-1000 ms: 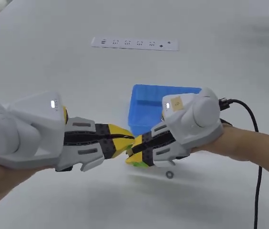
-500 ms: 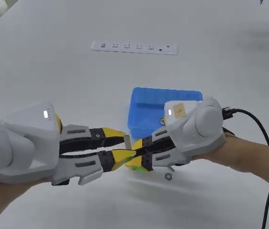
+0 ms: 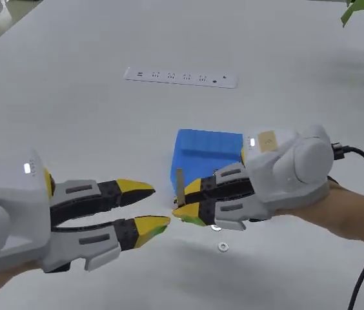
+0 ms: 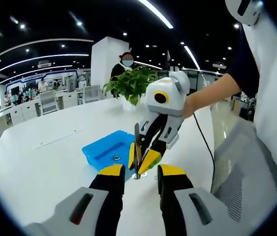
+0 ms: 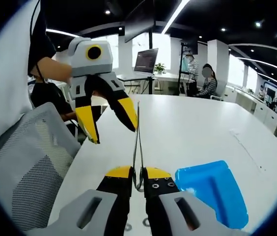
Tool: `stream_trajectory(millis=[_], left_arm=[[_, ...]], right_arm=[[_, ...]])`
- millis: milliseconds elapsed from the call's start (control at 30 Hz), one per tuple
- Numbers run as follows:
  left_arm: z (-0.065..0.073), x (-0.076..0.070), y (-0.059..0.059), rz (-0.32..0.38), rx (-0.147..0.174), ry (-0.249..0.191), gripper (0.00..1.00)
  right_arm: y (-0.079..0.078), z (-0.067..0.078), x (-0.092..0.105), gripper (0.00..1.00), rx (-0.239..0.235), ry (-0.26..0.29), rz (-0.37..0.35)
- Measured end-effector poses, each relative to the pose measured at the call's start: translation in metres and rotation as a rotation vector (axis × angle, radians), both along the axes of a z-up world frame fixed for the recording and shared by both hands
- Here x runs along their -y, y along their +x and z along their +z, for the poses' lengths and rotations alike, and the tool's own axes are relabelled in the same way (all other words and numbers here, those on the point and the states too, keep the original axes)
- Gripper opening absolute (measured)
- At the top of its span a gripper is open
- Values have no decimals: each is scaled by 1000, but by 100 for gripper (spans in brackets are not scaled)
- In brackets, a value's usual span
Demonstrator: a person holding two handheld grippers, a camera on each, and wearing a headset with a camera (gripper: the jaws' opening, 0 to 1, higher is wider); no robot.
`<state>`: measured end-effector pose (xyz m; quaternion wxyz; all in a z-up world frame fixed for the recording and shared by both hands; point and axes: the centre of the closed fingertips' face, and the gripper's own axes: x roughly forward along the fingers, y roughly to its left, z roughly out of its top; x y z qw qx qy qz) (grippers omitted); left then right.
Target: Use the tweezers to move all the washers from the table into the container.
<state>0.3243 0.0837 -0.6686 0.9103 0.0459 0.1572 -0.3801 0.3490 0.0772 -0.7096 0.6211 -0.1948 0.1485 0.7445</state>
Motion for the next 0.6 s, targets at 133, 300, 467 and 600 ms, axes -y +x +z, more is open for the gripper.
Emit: stream_trajectory(millis=[133,300,467,600], left_arm=[[-1,-4,-4,31,-2,-24,37],[-2,-7,-8,58,-3,-35,47],[-4,-11,-9,90,-4,-52,57],[-5,-17,-8,129,-3,-67,68]], right_arm=[[11,17,5,10,16,31,-34],[32,38,13,10,33,72,-98],[60,45,21,10,55,82,-174],[80,43,26,10,53,83,-230]])
